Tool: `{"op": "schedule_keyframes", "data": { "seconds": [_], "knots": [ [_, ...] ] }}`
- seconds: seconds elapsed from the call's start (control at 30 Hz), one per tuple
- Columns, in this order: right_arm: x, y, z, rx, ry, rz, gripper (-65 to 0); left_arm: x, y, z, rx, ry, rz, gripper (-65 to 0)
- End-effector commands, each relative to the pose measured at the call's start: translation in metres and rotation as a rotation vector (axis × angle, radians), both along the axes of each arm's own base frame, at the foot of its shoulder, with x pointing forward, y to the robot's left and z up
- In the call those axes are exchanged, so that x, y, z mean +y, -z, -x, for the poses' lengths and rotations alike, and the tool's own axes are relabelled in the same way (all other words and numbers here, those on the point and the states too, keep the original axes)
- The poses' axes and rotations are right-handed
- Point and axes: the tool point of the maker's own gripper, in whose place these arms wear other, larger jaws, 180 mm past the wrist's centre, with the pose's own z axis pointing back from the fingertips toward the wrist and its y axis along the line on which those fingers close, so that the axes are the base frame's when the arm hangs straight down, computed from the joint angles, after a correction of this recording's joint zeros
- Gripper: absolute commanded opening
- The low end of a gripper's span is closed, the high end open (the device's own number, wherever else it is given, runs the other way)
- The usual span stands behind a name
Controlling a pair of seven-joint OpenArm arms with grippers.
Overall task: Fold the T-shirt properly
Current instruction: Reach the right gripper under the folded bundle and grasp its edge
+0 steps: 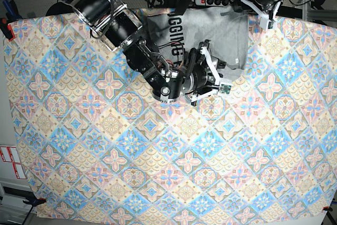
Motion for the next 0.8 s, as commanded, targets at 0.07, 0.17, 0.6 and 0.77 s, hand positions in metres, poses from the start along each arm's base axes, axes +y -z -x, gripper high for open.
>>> {"op": "schedule_keyframes", "data": {
  "seconds": [0.07, 0.17, 0.6, 0.77],
  "knots": [
    [0.009, -0.015, -0.015, -0.025, 0.02, -0.062, -44.0, 0.0, -0.004, -0.002, -0.013, 0.008, 0.002, -41.2],
    [0.007, -0.01, -0.015, -0.011, 0.025, -0.057, -44.0, 0.0, -0.004, -0.002, -0.013, 0.008, 0.002, -41.3],
    [0.034, -0.001, 0.029, -0.007, -0.136, -0.022, -44.0, -0.015, -0.004, -0.011, -0.03, 0.035, 0.032, -41.5],
    [0.049, 0.005, 0.061, -0.008, -0.247, 0.001, -44.0, -0.014, -0.005, -0.013, -0.037, 0.033, 0.031, -41.8]
  ]
}}
